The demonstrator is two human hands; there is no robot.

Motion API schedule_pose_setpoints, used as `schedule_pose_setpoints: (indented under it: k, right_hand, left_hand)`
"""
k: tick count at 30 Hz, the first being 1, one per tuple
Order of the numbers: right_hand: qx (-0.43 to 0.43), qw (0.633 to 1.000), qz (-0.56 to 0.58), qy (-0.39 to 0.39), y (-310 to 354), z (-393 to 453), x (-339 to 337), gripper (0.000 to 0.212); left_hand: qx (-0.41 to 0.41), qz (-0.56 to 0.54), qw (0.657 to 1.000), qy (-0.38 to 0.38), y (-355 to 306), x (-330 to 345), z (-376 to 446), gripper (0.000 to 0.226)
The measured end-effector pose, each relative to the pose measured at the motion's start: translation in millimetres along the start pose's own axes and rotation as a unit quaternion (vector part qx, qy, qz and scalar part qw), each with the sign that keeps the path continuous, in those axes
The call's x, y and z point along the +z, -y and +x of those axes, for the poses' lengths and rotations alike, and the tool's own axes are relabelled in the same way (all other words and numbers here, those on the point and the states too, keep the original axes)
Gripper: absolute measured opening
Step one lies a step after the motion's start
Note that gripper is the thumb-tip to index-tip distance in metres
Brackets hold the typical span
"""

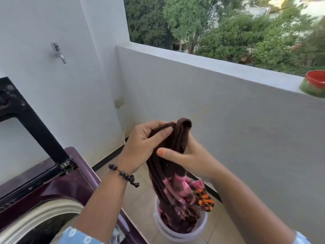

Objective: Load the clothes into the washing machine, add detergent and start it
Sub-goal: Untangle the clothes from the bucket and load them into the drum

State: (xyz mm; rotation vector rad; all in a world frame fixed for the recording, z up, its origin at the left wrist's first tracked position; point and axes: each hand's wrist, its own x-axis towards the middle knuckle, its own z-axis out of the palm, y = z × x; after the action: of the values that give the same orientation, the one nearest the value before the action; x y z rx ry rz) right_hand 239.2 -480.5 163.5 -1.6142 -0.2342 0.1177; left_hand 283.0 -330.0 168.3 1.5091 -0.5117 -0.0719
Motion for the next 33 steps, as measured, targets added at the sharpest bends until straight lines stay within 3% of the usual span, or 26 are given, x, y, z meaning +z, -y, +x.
schedule_pose_setpoints:
  k: [4, 12, 17, 20, 24, 28, 31, 33]
  right_hand:
    - [-0.042, 0.993, 0.026, -0.109, 13.6, 1.2, -12.0, 0.008]
    - [-0.123, 0.979, 0.077, -0.147, 69.1, 3.4, -31.6, 0.013]
    - [-0.175, 0.941, 0.189, -0.220, 96.8, -2.4, -50.5, 0.014]
    - [-0.221, 0.914, 0.229, -0.251, 97.8, -5.2, -60.3, 0.020]
    - [-0.145, 0.960, 0.129, -0.203, 67.8, -1.2, -53.4, 0.019]
    - [-0.008, 0.998, -0.041, -0.055, 25.8, -0.4, -24.0, 0.055]
    - [0.036, 0.998, -0.050, -0.017, 10.8, -1.6, -10.0, 0.038]
    - [0.028, 0.998, -0.043, -0.035, 8.6, -1.8, -11.0, 0.028]
  left_hand:
    - [-0.039, -0.076, 0.996, 0.010, 5.4, 0.2, -11.8, 0.029]
    - [-0.142, -0.005, 0.989, 0.035, 73.6, 13.3, -40.3, 0.028]
    - [-0.197, 0.064, 0.978, 0.036, 127.5, -5.9, -58.4, 0.018]
    - [-0.197, 0.037, 0.979, -0.018, 122.7, -13.9, -53.1, 0.017]
    - [-0.115, -0.008, 0.991, -0.062, 74.1, -11.5, -20.7, 0.019]
    - [-0.011, 0.038, 0.998, 0.052, 13.5, 0.7, -3.4, 0.018]
    - [0.034, 0.105, 0.991, 0.071, -0.2, -0.5, -0.1, 0.013]
    - [0.011, 0.048, 0.997, 0.053, 3.2, -4.0, -4.2, 0.020]
